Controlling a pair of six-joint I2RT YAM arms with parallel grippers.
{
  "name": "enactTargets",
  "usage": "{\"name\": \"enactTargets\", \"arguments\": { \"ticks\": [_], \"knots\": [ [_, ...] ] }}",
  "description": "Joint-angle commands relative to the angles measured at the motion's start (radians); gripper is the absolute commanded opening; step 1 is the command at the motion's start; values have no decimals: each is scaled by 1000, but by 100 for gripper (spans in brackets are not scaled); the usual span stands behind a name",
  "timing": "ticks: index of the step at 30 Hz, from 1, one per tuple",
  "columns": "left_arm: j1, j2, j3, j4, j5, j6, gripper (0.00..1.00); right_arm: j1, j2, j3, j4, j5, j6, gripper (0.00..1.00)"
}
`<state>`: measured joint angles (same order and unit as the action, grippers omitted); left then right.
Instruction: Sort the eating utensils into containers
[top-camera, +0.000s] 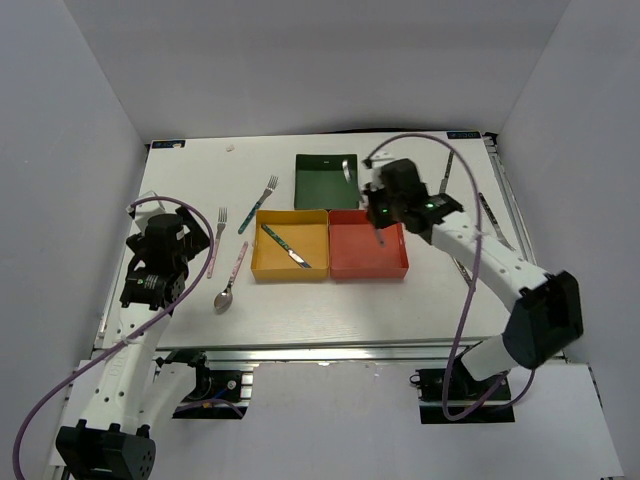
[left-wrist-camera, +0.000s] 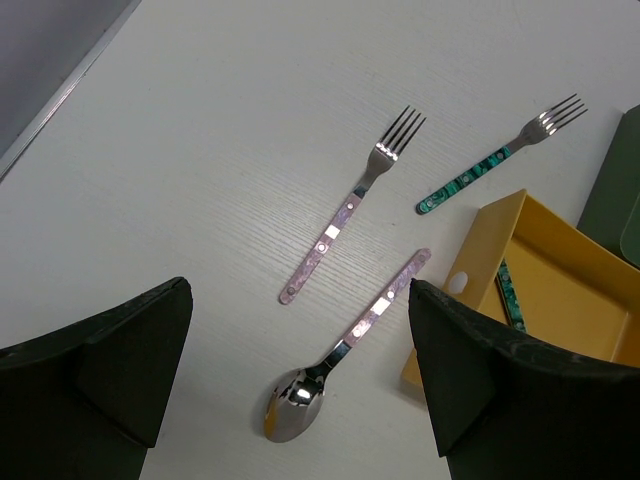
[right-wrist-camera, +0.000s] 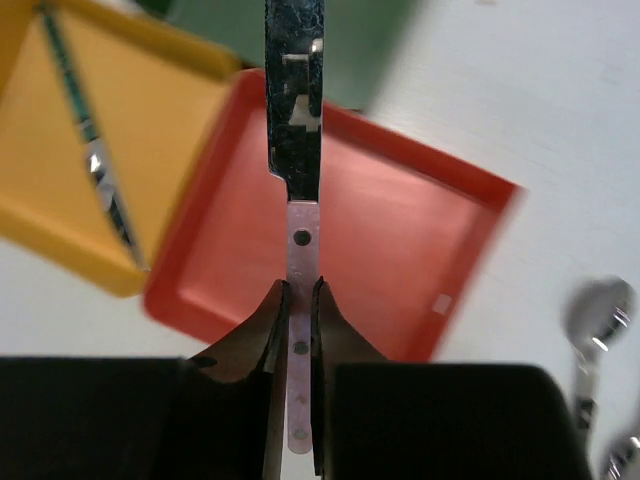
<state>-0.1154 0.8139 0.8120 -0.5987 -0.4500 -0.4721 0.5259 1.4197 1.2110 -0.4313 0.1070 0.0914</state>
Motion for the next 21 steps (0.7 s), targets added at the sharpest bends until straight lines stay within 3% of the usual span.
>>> {"name": "enactTargets", "arguments": {
  "ticks": [1,8,16,21],
  "knots": [
    [-3,-16,18,2,-22,-7,98,115,108,108,46,-67,-59,0],
    [-4,-16,21,-1,-39,-8,98,325,307,254,78,-78,-160,0],
    [-4,-10,21,-1,-42,-8,98,356,528,464,-4,-130,-243,0],
    [-4,-10,21,-1,-42,-8,98,356,573,509,-33,-110,-245,0]
  ]
}}
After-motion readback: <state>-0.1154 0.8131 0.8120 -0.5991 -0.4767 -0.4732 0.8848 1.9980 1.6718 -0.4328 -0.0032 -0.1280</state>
